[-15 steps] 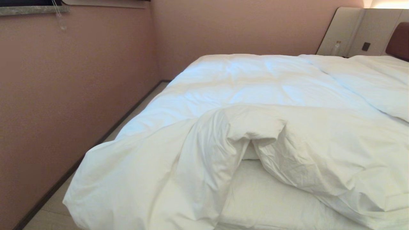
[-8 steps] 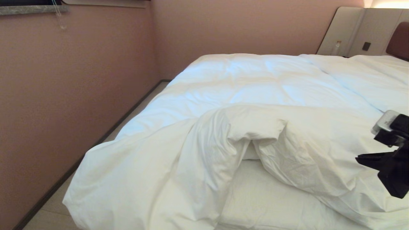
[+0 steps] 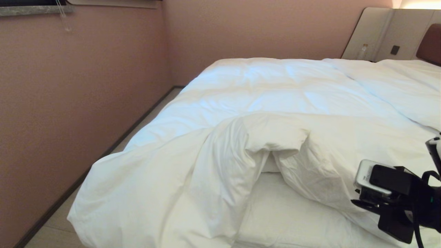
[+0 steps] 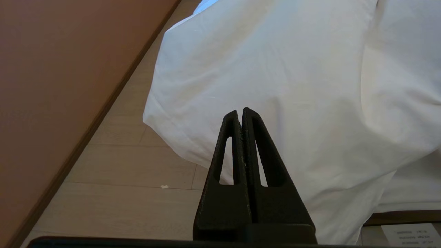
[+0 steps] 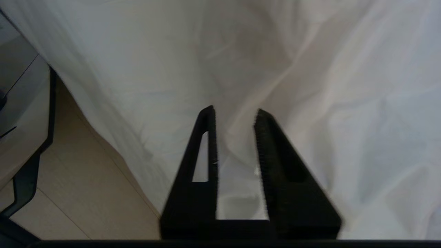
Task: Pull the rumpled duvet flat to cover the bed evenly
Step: Flatten the corners of the folded blanket
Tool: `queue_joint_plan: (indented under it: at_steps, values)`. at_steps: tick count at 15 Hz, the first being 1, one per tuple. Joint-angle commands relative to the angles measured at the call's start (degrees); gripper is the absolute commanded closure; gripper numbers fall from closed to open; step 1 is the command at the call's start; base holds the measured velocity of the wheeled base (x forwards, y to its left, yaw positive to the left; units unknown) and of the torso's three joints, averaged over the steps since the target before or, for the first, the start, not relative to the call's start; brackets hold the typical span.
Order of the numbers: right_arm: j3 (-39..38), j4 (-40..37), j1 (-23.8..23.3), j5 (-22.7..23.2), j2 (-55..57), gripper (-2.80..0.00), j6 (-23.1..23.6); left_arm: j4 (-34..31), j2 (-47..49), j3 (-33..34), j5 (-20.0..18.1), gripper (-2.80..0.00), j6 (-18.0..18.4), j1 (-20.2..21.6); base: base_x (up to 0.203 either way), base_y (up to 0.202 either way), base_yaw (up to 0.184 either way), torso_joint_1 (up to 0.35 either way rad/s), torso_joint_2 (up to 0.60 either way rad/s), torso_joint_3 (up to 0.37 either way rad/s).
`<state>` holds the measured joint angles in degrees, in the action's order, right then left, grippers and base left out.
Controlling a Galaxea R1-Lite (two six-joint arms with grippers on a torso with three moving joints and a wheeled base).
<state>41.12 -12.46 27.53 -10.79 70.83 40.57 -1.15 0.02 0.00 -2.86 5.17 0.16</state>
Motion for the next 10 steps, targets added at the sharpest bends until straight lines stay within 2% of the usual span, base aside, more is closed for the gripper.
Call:
queue_joint_plan:
  at_steps: [1, 7, 10]
  values:
    - [-1.7, -0.2, 2.2, -3.0, -2.1, -2.80, 0.0, 0.0, 0.0, 0.0, 0.0, 0.00, 0.0, 0.0, 0.000, 0.000, 0.000, 0.000, 0.00, 0.000]
    - [-3.9, 0.1, 2.0, -6.6, -1.3, -2.80, -1.3, 0.0, 0.0, 0.0, 0.0, 0.00, 0.0, 0.0, 0.000, 0.000, 0.000, 0.000, 0.00, 0.000]
    - [-3.7, 2.7, 0.0, -7.3, 5.1, -2.80, -2.1, 0.0, 0.0, 0.0, 0.0, 0.00, 0.0, 0.0, 0.000, 0.000, 0.000, 0.000, 0.00, 0.000]
